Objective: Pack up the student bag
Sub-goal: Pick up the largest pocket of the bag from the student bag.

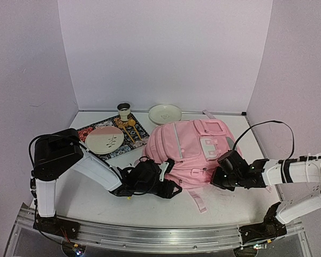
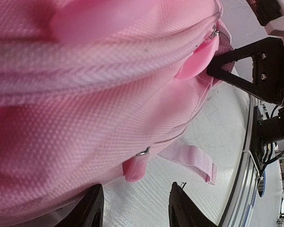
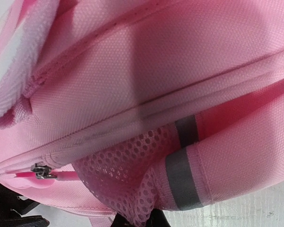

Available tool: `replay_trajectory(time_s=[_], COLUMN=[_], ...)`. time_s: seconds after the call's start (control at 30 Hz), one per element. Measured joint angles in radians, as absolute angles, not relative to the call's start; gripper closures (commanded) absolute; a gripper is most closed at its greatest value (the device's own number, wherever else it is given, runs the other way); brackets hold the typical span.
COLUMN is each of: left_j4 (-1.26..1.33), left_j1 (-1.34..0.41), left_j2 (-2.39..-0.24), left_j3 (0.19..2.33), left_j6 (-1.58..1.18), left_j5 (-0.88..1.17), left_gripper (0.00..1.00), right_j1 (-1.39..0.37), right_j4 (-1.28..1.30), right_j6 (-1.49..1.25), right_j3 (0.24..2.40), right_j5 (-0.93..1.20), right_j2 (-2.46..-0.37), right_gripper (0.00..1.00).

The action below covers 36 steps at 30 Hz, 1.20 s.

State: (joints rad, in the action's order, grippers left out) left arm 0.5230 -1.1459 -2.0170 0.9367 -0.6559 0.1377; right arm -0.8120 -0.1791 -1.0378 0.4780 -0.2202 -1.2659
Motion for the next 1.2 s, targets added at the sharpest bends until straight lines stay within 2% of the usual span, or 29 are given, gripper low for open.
replay_trajectory(time_s=[0.2,0.5,0.8,0.93,1.2], left_j4=[0.524,0.524,0.516,0.517,0.516], left_j1=[-1.147,-1.153,-1.158,-1.159,-1.160], left_j2=[-2.031,-2.066,-2.081,-2.091,-2.101], left_j3=[0.947,0.986,1.001,1.010,1.023], left_j6=[-0.656,-0.664,-0.663,-0.664,-0.657], left_j5=[0.131,0.089,0.012,-0.011,-0.045], left_gripper=[0.51,0.58,0.74,0.78,1.00], right_j1=[-0.812,-0.806,-0.805,-0.803,-0.801], right_j4=[-0.177,-0.179,-0.187,-0.187,-0.191], right_j6=[-1.031,-1.022,-1.021,-1.017,-1.006], right_j3=[0.483,0.486,0.486,0.486,0.486], right_j5=[-0.215,-0.199,-0.183,-0.177,-0.171], right_j2=[-1.266,-1.265,-1.251,-1.238,-1.236], right_gripper=[0.97,0.98,0.99,0.99,0.99])
